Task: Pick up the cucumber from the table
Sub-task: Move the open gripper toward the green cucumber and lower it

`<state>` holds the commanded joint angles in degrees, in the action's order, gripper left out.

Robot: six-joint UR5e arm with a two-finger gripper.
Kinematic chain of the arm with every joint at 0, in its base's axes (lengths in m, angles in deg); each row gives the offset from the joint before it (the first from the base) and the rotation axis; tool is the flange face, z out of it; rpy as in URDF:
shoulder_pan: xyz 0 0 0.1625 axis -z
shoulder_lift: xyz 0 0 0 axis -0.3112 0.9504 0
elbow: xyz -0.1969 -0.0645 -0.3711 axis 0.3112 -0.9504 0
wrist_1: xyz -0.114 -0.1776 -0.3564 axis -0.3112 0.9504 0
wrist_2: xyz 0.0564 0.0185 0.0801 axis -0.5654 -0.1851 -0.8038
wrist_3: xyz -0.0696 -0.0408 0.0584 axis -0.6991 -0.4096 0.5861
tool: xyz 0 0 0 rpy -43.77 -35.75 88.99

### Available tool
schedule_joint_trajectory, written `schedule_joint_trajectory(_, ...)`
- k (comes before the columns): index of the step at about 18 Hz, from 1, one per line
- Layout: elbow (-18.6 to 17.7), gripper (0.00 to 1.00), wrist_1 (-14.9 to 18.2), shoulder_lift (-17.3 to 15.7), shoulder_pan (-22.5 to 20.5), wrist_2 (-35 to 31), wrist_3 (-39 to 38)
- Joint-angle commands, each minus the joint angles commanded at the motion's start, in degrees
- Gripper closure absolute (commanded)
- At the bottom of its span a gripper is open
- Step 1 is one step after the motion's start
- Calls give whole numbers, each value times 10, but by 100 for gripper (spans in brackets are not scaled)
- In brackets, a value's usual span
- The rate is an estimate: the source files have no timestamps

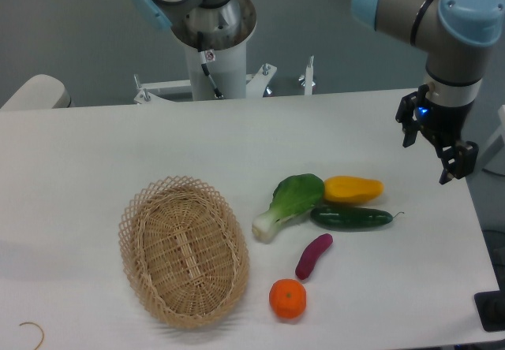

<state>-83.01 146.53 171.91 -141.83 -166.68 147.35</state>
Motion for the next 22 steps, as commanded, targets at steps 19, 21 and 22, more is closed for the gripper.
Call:
schedule_joint_trajectory(19,-70,0,-130,32,32,7,-62)
schedule_joint_trajectory(21,-62,0,-133,49,44,7,-61)
schedule_joint_trajectory(22,-58,0,-134,57,48,7,-61)
